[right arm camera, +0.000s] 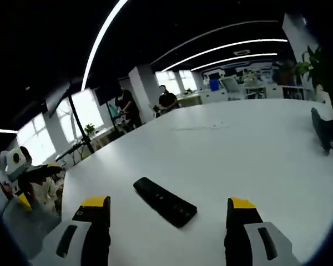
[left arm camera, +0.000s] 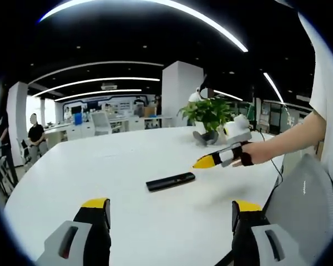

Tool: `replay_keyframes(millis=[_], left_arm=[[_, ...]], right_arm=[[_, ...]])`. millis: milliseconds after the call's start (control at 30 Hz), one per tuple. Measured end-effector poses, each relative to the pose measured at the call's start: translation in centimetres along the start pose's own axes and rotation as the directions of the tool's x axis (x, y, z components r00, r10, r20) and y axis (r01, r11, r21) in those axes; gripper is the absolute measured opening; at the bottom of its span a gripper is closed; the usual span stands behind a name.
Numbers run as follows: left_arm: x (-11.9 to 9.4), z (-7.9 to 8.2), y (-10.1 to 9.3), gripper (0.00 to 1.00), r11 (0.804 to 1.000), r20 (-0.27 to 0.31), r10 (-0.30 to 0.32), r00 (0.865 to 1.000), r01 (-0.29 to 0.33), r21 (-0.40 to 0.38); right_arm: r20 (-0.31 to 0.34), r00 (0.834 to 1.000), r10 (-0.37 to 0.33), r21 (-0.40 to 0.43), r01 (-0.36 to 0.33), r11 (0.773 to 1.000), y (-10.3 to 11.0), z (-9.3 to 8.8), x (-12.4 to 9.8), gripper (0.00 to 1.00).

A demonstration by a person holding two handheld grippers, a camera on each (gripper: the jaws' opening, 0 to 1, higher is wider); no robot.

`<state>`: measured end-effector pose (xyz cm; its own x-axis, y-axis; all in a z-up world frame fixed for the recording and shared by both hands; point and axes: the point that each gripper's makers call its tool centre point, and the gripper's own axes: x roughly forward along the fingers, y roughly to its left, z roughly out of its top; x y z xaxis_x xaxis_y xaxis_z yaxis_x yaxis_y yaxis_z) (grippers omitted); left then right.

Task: Press the specified remote control buttons in sequence, fully releasing each button before pressing the next.

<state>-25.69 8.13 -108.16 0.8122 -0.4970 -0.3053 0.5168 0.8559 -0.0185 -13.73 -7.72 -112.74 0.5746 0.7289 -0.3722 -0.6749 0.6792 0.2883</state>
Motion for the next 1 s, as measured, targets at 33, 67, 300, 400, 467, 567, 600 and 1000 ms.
replay_keyframes(millis=[33,67,300,400,467,567,600,1000], left_arm=[[0.0,0.0,0.0,0.93,1.000,-0.001,0.000,1.000,0.000,-0.001],[0.0,0.0,0.0,0.93,1.000,-0.001,-0.001,1.000,0.001,0.000],[0.0,0.0,-0.1,0.93,1.000,-0.001,-0.005,1.000,0.005,0.004],[0.0,0.0,-0.2,0.92,1.000,-0.004,-0.010,1.000,0.010,0.003],[0.0,0.0,-0.3,0.92,1.000,-0.002,-0.014,1.000,0.014,0.006],[0.0,0.0,-0.2,0.92,1.000,-0.001,-0.011,1.000,0.011,0.007],[-0.1,0.0,-0.2,0.92,1.000,0.002,-0.010,1.000,0.010,0.005],[-0.1,-0.1,-0.2,0.92,1.000,-0.003,-0.006,1.000,0.006,0.006]], right_arm=[[-0.003,1.000,-0.003,-0.002,0.003,1.000,0.1,-0.1,-0.2,0.93],[-0.006,1.000,-0.012,-0.013,0.012,1.000,0.7,-0.2,-1.0,0.94],[0.025,0.996,-0.081,-0.089,0.083,0.993,3.7,-0.2,-5.3,0.99],[0.018,0.995,-0.099,-0.075,0.100,0.992,4.2,-0.4,-6.8,0.99],[0.031,0.991,-0.130,-0.072,0.132,0.989,4.3,-0.2,-8.0,0.99],[0.037,0.983,-0.180,-0.084,0.183,0.980,4.0,-0.2,-9.7,0.99],[0.035,0.980,-0.196,-0.082,0.198,0.977,4.0,-0.1,-10.3,0.99],[0.132,0.936,-0.326,-0.117,0.342,0.932,2.7,1.3,-13.3,0.99]])
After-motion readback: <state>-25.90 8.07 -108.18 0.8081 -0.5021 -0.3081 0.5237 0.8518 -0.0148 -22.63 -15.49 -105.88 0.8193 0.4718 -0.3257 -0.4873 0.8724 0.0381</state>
